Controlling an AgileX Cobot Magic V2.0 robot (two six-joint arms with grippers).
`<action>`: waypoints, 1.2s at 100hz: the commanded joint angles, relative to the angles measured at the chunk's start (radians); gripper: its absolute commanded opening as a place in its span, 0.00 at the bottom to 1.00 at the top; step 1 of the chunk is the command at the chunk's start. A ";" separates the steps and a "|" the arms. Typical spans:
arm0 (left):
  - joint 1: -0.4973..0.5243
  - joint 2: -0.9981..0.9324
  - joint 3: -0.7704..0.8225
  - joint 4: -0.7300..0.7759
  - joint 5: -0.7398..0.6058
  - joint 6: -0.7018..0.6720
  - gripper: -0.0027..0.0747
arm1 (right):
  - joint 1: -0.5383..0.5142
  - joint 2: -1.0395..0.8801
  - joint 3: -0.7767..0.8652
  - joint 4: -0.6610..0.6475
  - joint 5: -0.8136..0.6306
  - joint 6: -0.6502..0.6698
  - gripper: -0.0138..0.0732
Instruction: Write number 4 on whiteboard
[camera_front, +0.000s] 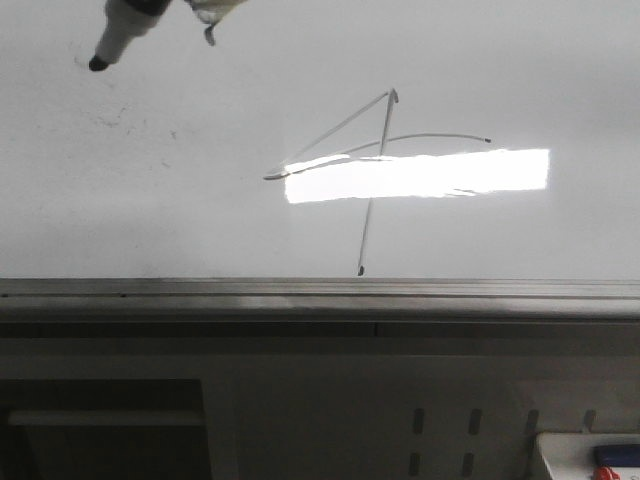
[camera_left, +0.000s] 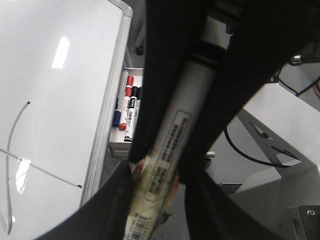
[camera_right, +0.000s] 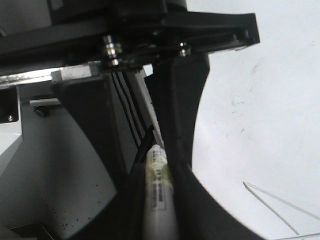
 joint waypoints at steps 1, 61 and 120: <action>-0.003 -0.007 -0.036 -0.065 -0.058 -0.026 0.13 | 0.002 -0.015 -0.026 -0.012 -0.081 -0.009 0.08; -0.003 -0.005 -0.036 -0.065 -0.037 -0.026 0.01 | 0.002 -0.015 -0.026 -0.014 -0.101 -0.010 0.08; -0.003 -0.005 -0.036 -0.063 -0.032 -0.026 0.01 | 0.002 -0.015 -0.026 -0.043 -0.101 -0.010 0.40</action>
